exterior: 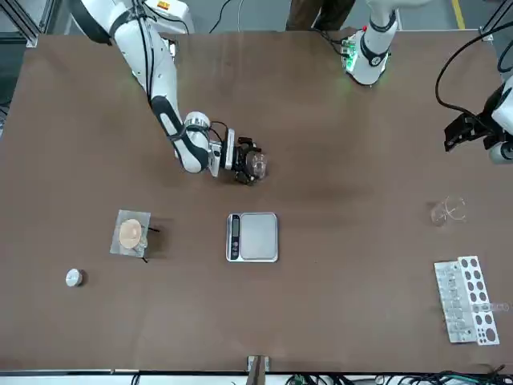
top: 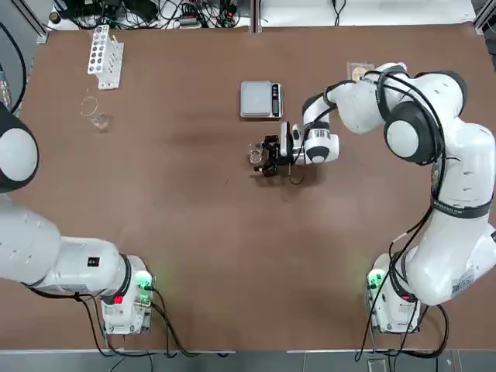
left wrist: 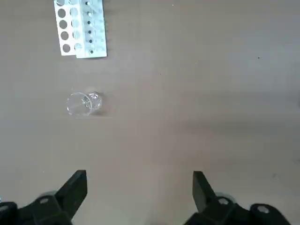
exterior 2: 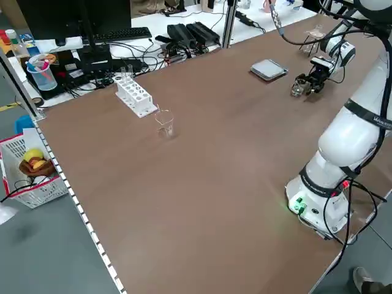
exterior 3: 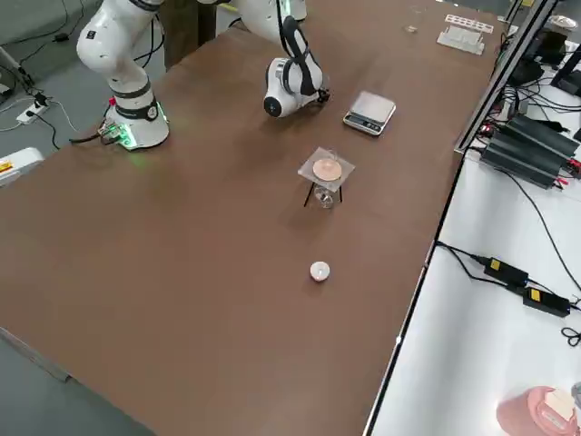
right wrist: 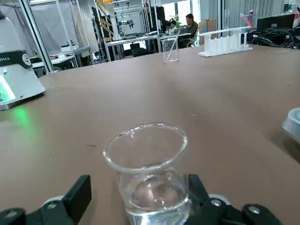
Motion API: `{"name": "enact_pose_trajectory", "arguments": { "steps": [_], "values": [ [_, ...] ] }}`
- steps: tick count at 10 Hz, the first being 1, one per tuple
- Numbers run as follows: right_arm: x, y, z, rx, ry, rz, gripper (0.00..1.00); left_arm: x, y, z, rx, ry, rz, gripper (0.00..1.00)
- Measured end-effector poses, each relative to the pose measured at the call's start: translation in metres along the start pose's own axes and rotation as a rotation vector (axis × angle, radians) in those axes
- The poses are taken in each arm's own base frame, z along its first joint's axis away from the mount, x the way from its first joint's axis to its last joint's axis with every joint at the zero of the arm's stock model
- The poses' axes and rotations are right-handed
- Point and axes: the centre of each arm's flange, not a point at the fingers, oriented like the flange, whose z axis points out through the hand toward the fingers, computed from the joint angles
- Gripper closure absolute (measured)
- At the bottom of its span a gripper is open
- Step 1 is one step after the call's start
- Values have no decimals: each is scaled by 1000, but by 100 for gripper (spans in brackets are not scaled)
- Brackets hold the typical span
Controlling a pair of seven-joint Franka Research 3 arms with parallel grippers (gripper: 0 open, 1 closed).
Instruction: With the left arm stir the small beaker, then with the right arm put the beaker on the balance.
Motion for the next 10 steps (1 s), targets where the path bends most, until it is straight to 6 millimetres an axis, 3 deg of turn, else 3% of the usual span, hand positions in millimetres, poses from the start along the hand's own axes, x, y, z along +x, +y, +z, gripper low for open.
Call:
{"name": "enact_pose_trajectory", "arguments": {
  "steps": [1, 2, 3, 7, 10],
  "values": [
    [1, 1, 0, -2, 0, -1, 15, 0, 0, 0, 0, 1, 0, 0],
    [1, 2, 0, -4, 0, -3, 34, 0, 0, 0, 0, 2, 0, 0],
    [2, 4, 0, -6, 3, -4, 41, 0, 0, 0, 0, 3, 1, 0],
    [2, 7, -1, -13, 3, -5, 41, 0, 0, 0, 10, 4, 2, 0],
    [7, 24, -10, -52, 21, 10, 41, 0, 1, -1, 13, 5, 4, 0]
  ]
}}
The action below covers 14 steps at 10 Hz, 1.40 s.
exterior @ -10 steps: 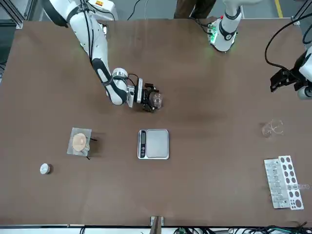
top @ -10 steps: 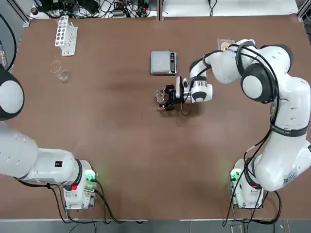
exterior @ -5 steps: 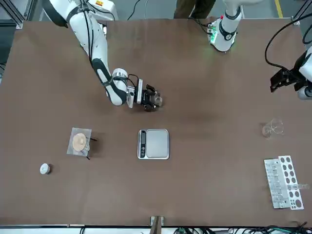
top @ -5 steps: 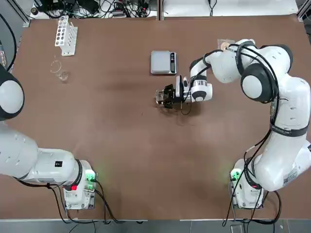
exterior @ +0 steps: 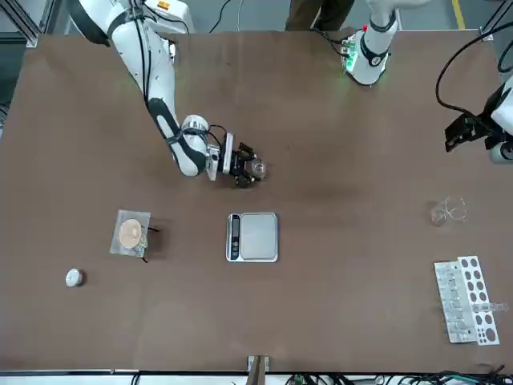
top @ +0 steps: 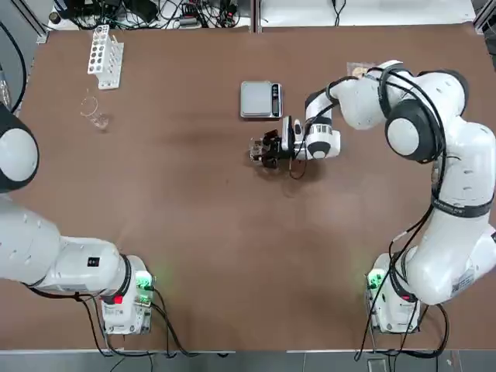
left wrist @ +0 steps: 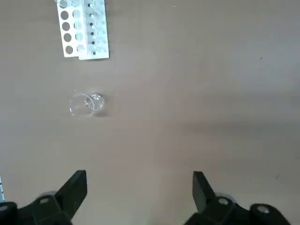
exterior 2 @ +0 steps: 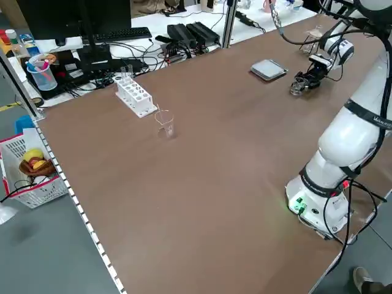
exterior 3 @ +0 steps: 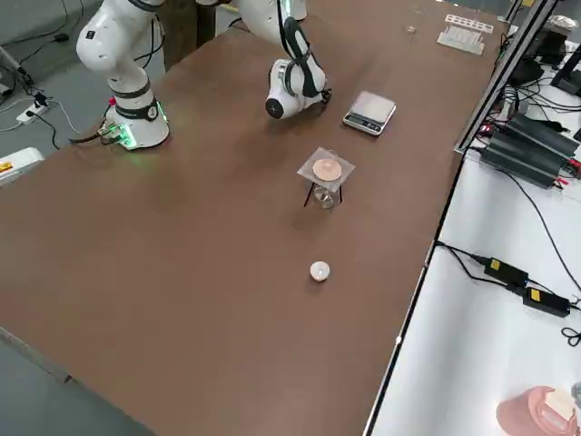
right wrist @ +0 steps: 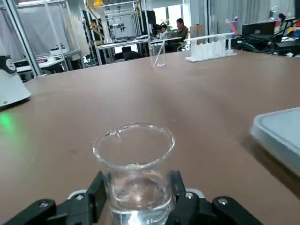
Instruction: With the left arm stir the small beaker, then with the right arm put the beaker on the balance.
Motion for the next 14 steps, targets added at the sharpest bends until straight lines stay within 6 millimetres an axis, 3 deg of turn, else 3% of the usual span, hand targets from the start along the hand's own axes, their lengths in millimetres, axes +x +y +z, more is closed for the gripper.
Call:
{"name": "enact_pose_trajectory", "arguments": {
  "steps": [8, 12, 14],
  "values": [
    [59, 34, -19, -71, 102, 7, 41, 0, 0, 0, 1, 1, 1, 0],
    [98, 82, -34, -152, 169, -27, 41, 0, 0, 0, 5, 2, 0, 0],
    [104, 98, -43, -183, 168, -40, 41, 0, 0, 0, 5, 3, 1, 0]
  ]
}}
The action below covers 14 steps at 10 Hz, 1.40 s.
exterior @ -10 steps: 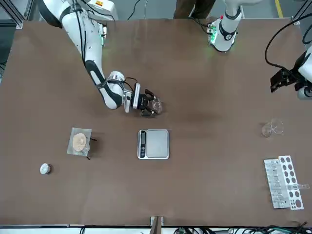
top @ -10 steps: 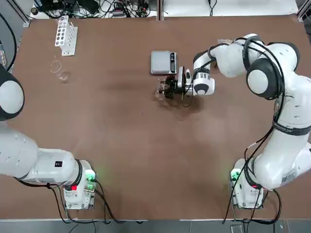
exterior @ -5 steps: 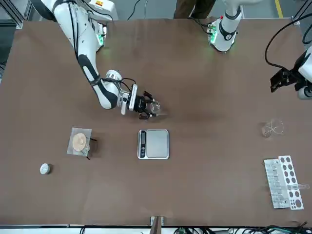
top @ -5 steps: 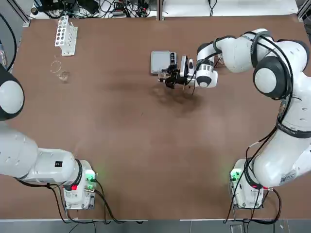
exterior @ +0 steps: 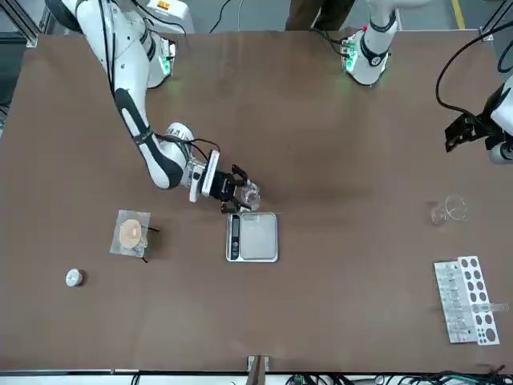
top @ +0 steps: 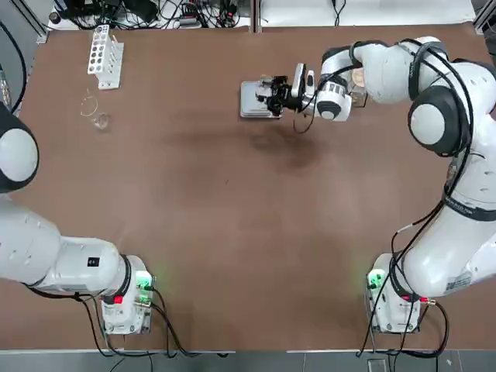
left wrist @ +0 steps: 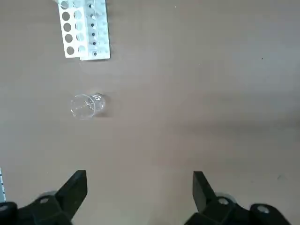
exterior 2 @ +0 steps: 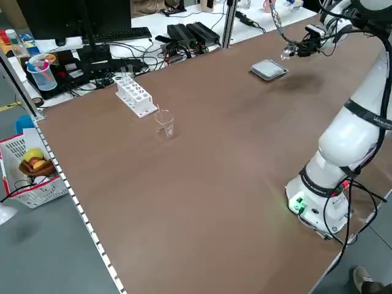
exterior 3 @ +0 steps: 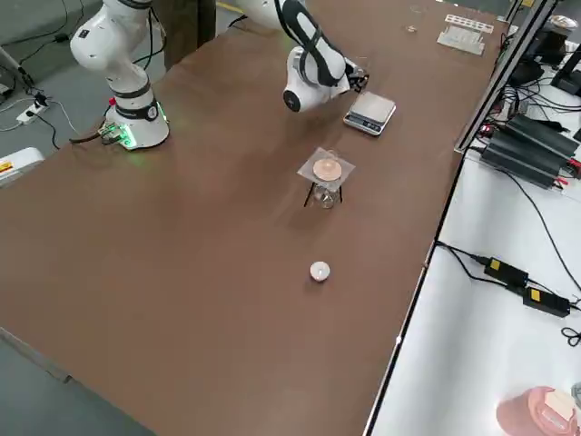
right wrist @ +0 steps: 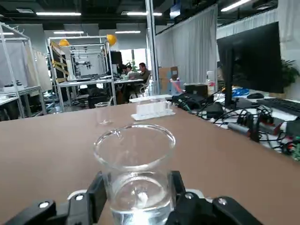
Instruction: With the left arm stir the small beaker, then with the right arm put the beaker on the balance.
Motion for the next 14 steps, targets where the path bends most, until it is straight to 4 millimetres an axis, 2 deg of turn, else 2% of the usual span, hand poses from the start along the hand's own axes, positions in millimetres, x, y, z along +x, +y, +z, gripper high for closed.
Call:
{"name": "enact_pose_trajectory", "arguments": {
  "steps": [3, 8, 12, 14],
  "values": [
    [-8, 17, -10, -42, -46, -6, 41, 0, 0, 0, 0, 1, 0, 0],
    [-25, 32, 8, -59, -68, -12, 41, 0, 0, 0, 1, 1, 1, 0],
    [-38, 54, 10, -89, -83, -22, 41, 1, 0, -1, 1, 8, 1, 0],
    [-43, 58, 15, -93, -88, -25, 41, 1, 0, -1, 1, 8, 1, 0]
  ]
}}
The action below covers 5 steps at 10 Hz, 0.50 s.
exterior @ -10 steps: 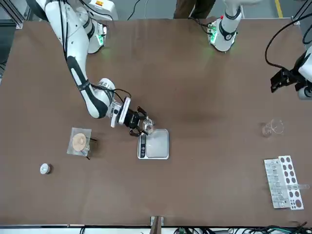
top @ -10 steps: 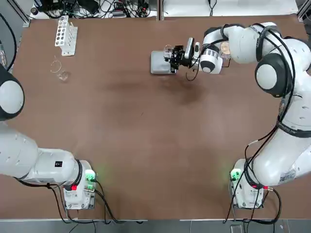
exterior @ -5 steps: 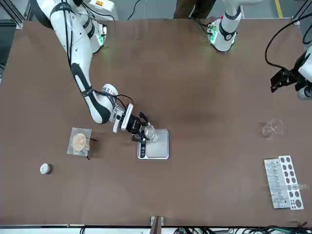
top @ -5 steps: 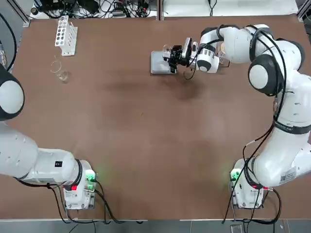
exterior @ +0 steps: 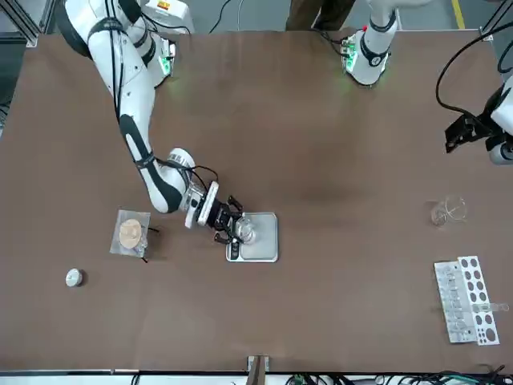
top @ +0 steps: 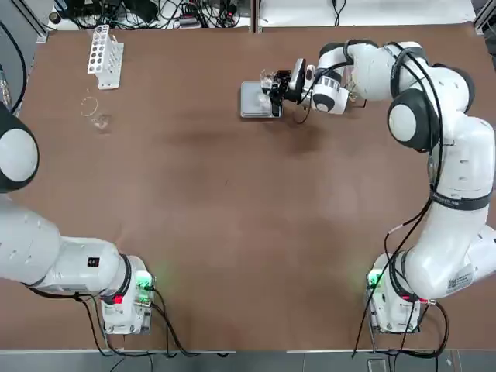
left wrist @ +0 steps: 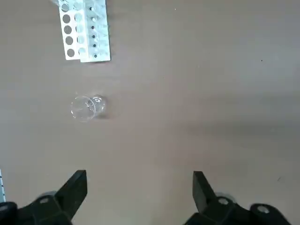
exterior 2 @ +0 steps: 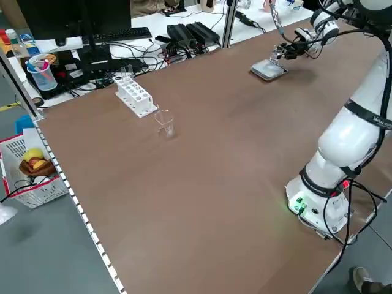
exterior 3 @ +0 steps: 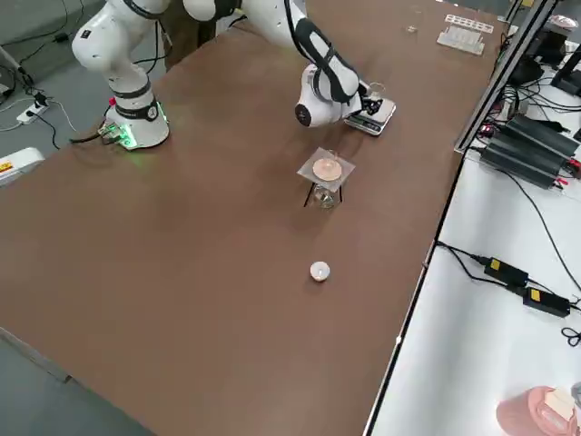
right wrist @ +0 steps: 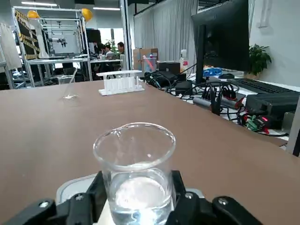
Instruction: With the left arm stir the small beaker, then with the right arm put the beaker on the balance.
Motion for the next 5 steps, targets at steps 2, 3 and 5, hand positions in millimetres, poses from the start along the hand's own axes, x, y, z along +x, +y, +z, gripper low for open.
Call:
{"name": "enact_pose_trajectory", "arguments": {
  "steps": [2, 3, 5],
  "values": [
    [-7, 0, 3, 0, -11, -2, 41, 0, 0, 0, 0, 2, 0, 0],
    [-10, 2, 3, -3, -15, -1, 41, 0, 0, 0, 0, 3, 0, 0],
    [-19, 4, 3, -6, -22, 5, 41, 0, -1, 0, 0, 4, -1, 0]
  ]
}}
